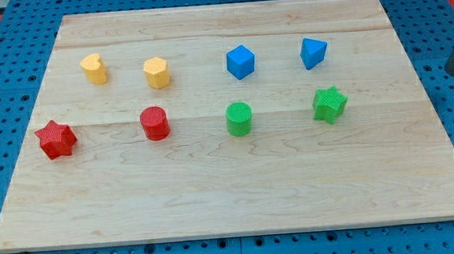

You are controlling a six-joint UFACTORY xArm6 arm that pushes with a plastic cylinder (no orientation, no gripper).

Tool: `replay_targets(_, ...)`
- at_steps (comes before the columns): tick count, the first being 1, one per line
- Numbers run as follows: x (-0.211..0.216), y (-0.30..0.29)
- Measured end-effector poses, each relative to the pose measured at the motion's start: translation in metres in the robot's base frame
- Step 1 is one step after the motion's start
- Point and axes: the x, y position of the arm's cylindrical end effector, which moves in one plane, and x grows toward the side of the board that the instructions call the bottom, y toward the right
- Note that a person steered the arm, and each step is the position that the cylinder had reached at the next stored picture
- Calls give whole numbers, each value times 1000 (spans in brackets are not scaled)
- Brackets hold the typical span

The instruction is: Move your arm closer to the red star

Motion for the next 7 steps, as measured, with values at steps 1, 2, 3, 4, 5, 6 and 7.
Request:
replay_targets(1,6,-19)
replay_targets(2,6,-31)
replay_targets(3,-5,-68)
replay_targets(4,-10,-112)
replay_targets(5,-10,-156)
replay_targets(6,-10,-200)
replay_targets(7,-10,-245)
